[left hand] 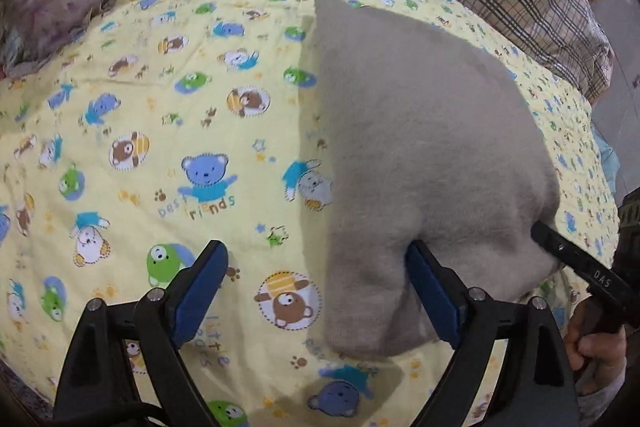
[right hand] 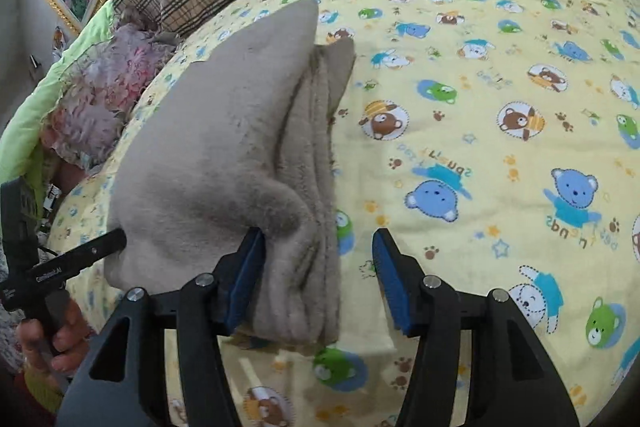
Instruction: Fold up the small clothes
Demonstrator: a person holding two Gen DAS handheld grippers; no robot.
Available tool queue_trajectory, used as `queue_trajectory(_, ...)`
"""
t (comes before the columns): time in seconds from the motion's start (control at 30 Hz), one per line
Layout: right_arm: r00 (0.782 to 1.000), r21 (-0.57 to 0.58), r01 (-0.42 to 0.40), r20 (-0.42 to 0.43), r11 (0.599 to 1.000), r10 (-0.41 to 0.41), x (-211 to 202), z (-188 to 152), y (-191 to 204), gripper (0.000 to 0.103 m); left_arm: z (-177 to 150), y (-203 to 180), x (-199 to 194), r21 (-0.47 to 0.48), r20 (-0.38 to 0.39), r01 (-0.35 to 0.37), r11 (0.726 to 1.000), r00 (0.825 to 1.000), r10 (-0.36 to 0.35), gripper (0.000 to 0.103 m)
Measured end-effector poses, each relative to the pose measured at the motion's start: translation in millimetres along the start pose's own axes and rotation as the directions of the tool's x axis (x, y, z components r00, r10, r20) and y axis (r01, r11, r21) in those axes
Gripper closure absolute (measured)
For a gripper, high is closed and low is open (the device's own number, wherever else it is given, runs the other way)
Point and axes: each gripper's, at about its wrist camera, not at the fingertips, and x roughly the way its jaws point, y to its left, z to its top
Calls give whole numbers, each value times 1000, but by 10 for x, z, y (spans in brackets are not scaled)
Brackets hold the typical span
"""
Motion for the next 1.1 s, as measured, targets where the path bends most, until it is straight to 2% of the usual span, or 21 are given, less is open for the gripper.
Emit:
queue_trajectory(0.1, 999, -21, 36, 9, 999, -36, -20, -5, 16, 46, -10, -11, -36, -11, -6, -1, 1000, 1000, 1, 10)
queue_trajectory(0.17, 998, -33, 55, 14, 998, -55, -74, -16, 37, 46, -16, -64, -128, 18, 17, -35, 999, 999, 35, 10)
queue_trajectory(0.2, 997, -47, 72, 24, 996, -71, -128, -27, 51, 46, -36, -113, -168, 49, 27, -75, 996, 997, 73, 10)
queue_trajectory(0.27, 996, -67, 87, 27, 994, -86, -174, -54, 36, 46, -94, -142, -167, 65, 30, -95, 993, 995, 93, 10)
queue_trajectory(0.43, 996, -65, 84, 13, 994, -84, -91, -93, -18, 45, -166, -145, -116, 25, 13, -104, 994, 994, 104, 10)
queue_trajectory(0.63, 995, -85, 99, 15, 991, -98, -198, -86, 36, 45, -182, -277, -239, 95, 45, -173, 980, 985, 169, 10)
queue_trajectory(0.73, 995, -107, 88, 64, 990, -82, -361, -18, 142, 45, -120, -360, -366, 125, 86, -198, 972, 978, 188, 10)
queue_trajectory(0.83, 991, -107, 52, 126, 993, -39, -472, 138, 274, 43, -25, -437, -473, 130, 127, -189, 973, 977, 173, 10)
queue_trajectory(0.93, 990, -118, 34, 141, 992, -17, -387, 318, 393, 43, 89, -455, -473, 122, 143, -185, 975, 975, 167, 10)
queue_trajectory(1.0, 990, -116, 52, 139, 992, -36, -256, 395, 414, 43, 170, -440, -404, 99, 147, -197, 975, 972, 182, 10)
queue_trajectory(1.1, 992, -99, 106, 72, 989, -99, 55, 436, 349, 43, 208, -443, -129, 112, 93, -223, 968, 973, 213, 9)
